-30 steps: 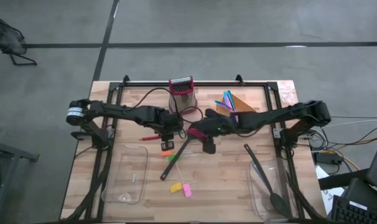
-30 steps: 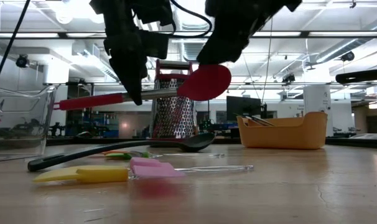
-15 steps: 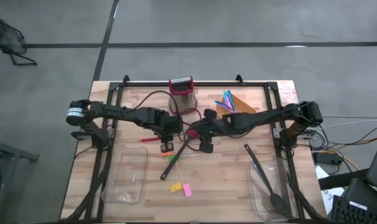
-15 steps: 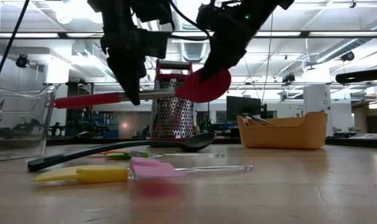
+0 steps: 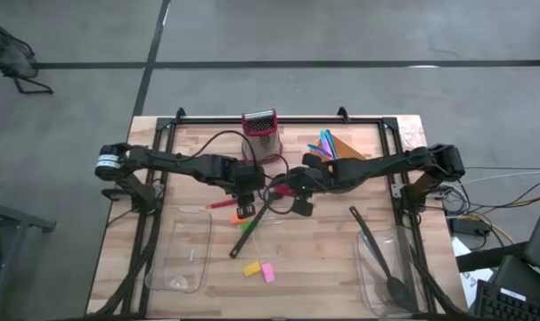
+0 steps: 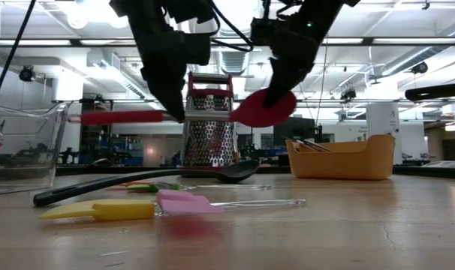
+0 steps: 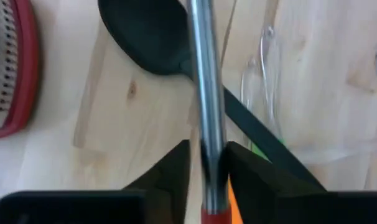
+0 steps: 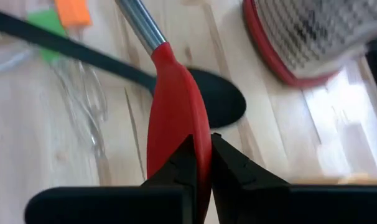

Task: Pick & Place Kitchen Items
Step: Put the red slotted spoon into the right transparent bin

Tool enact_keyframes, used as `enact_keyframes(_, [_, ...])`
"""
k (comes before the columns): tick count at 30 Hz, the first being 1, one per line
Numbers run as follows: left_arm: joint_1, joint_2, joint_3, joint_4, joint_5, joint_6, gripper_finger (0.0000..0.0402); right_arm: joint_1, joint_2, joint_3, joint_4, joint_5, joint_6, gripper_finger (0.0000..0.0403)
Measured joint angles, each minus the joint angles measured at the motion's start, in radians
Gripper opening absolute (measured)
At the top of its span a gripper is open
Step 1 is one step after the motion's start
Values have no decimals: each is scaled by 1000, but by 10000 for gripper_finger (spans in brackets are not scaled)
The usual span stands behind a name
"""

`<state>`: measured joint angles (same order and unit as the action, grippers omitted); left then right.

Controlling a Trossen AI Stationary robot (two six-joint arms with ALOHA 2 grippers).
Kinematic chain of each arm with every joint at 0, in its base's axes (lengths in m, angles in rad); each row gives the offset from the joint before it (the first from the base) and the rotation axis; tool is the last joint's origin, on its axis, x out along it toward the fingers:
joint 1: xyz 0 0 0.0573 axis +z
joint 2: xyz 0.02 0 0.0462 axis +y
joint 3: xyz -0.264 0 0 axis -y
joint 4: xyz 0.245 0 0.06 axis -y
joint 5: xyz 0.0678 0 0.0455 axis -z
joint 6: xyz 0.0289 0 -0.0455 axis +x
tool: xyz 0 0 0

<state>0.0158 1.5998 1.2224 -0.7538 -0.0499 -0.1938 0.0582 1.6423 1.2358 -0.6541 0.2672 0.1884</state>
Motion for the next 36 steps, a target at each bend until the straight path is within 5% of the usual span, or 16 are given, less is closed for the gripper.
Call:
enact_keyframes(7, [-1, -68, 3, 124, -23, 7, 189, 15, -95, -10, -107, -1, 90, 15])
enact_keyframes(12, [-1, -161, 3, 203, -135, 3, 223, 45, -184, -26, -147, 57, 159, 15])
enact_keyframes(17, [-11, -273, 2, 279, -246, 33, 230, 79, -288, -77, -169, 130, 241, 15])
enact_keyframes(30, [-55, -453, -5, 345, -255, 179, 229, 115, -579, -270, -118, 261, 362, 19])
enact_keyframes(36, [-66, -551, -139, 471, -257, 224, 229, 115, -667, -339, -65, 261, 363, 18])
